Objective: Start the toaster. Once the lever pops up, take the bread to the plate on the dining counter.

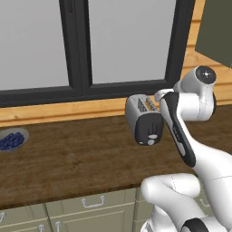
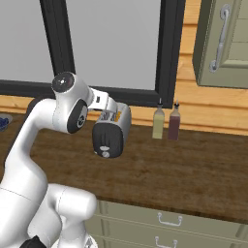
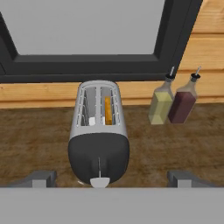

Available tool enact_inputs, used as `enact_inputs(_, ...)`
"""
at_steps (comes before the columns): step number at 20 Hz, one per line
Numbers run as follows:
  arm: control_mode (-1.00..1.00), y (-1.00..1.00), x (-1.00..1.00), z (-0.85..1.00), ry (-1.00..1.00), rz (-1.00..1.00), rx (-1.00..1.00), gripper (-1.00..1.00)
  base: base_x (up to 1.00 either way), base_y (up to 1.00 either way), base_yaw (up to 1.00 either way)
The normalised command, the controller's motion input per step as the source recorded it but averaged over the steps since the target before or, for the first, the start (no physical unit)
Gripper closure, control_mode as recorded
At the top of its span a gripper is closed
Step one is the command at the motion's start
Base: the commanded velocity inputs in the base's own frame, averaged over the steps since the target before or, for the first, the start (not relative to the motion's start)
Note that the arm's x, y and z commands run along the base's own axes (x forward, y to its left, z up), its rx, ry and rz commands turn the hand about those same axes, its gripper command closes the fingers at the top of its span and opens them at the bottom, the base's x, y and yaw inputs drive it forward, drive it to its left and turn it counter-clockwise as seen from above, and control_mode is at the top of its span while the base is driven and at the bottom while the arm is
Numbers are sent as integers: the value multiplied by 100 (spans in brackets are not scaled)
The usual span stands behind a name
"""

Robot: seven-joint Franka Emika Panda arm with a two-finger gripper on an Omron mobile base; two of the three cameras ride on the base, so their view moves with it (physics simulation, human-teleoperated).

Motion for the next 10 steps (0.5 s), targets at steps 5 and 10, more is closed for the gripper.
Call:
enact_inputs(5,-100,0,0,0,0,0,0,-100,0,0,0)
enact_inputs(10,-100,0,0,0,0,0,0,-100,0,0,0)
